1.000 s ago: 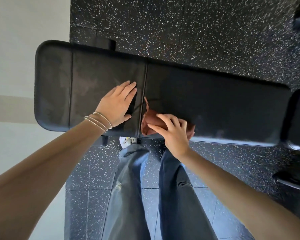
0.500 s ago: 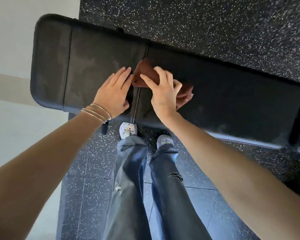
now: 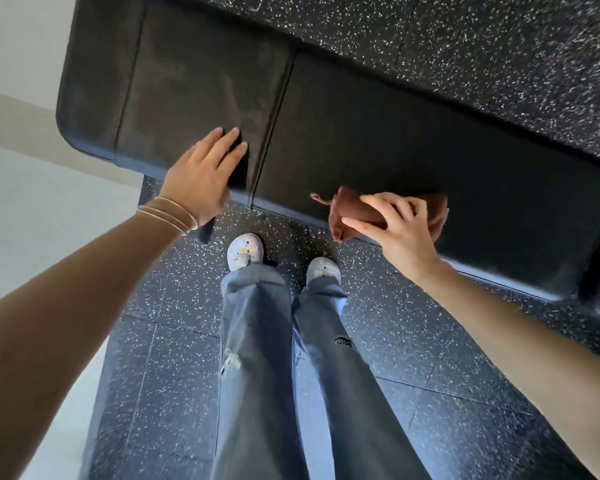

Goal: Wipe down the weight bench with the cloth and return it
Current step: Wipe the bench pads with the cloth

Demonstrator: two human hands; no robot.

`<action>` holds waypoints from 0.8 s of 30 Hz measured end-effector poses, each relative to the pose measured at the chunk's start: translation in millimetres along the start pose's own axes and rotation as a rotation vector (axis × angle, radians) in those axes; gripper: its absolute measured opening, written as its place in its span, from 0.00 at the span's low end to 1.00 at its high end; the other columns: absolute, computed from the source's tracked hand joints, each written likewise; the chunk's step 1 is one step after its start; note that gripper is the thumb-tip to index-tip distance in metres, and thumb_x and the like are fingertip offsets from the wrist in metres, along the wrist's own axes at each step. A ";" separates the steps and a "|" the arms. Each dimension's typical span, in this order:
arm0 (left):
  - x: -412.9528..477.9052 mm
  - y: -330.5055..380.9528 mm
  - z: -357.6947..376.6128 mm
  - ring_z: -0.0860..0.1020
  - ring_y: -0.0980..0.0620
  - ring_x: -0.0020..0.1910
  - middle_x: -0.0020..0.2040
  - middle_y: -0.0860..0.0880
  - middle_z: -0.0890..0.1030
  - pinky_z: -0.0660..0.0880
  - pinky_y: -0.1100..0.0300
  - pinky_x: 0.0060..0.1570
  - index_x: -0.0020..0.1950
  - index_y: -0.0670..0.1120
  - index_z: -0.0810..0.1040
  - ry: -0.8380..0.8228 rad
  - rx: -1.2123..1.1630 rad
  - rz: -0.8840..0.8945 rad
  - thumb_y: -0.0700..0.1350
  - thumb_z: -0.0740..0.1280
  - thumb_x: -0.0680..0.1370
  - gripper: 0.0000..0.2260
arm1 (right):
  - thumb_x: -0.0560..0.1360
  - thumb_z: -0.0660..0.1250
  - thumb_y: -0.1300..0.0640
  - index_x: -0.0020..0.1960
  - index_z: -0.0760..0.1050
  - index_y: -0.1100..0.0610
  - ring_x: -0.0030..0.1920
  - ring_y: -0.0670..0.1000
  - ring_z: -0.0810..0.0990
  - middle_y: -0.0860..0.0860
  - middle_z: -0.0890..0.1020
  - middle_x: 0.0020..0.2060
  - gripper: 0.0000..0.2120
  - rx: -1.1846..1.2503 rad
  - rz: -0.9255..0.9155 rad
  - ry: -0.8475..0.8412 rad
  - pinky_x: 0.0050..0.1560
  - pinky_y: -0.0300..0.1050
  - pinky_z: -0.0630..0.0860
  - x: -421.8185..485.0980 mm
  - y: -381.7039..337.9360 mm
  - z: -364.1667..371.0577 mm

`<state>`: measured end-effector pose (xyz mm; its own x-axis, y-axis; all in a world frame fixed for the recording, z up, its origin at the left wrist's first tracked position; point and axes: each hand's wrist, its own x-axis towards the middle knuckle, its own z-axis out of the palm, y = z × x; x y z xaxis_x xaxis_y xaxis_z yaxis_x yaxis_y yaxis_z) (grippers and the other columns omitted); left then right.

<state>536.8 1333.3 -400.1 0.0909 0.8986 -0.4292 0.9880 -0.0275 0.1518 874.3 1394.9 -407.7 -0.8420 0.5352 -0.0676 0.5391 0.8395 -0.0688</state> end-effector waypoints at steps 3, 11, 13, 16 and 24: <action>1.0 1.1 6.3 0.53 0.40 0.76 0.77 0.41 0.55 0.57 0.44 0.73 0.76 0.41 0.57 0.001 -0.029 -0.007 0.38 0.64 0.72 0.33 | 0.66 0.59 0.69 0.60 0.78 0.45 0.60 0.56 0.69 0.56 0.78 0.60 0.29 0.041 0.120 -0.022 0.50 0.59 0.70 3.1 -16.7 1.0; -0.6 -9.7 -4.8 0.59 0.39 0.73 0.76 0.41 0.59 0.69 0.41 0.61 0.75 0.41 0.60 -0.017 -0.003 0.064 0.37 0.66 0.69 0.35 | 0.70 0.56 0.61 0.57 0.79 0.42 0.57 0.56 0.78 0.53 0.79 0.59 0.23 0.072 0.128 -0.106 0.50 0.57 0.71 80.9 -92.1 -1.9; 0.7 -9.2 -7.7 0.60 0.37 0.72 0.75 0.40 0.60 0.69 0.41 0.59 0.74 0.40 0.60 -0.039 0.020 0.084 0.38 0.67 0.68 0.35 | 0.69 0.58 0.63 0.57 0.79 0.42 0.57 0.56 0.79 0.52 0.80 0.59 0.23 0.051 0.108 -0.087 0.50 0.57 0.72 84.4 -97.0 2.3; 5.5 -5.2 -11.5 0.62 0.34 0.69 0.72 0.36 0.63 0.69 0.40 0.59 0.71 0.36 0.64 -0.025 0.047 0.121 0.40 0.68 0.68 0.33 | 0.69 0.66 0.63 0.55 0.80 0.42 0.56 0.55 0.80 0.50 0.81 0.58 0.20 0.012 0.003 -0.028 0.51 0.55 0.73 48.5 -70.7 4.8; 40.6 46.4 -13.6 0.63 0.36 0.70 0.71 0.37 0.65 0.63 0.43 0.67 0.70 0.37 0.65 0.062 0.034 0.364 0.44 0.68 0.71 0.30 | 0.63 0.66 0.77 0.64 0.75 0.49 0.60 0.67 0.72 0.61 0.73 0.65 0.36 0.082 0.710 -0.200 0.53 0.66 0.71 -105.0 -0.9 -19.5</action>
<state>584.6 1374.5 -398.4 0.4306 0.8521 -0.2976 0.8960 -0.3640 0.2542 961.8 1339.8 -381.2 -0.2750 0.9125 -0.3029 0.9587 0.2840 -0.0149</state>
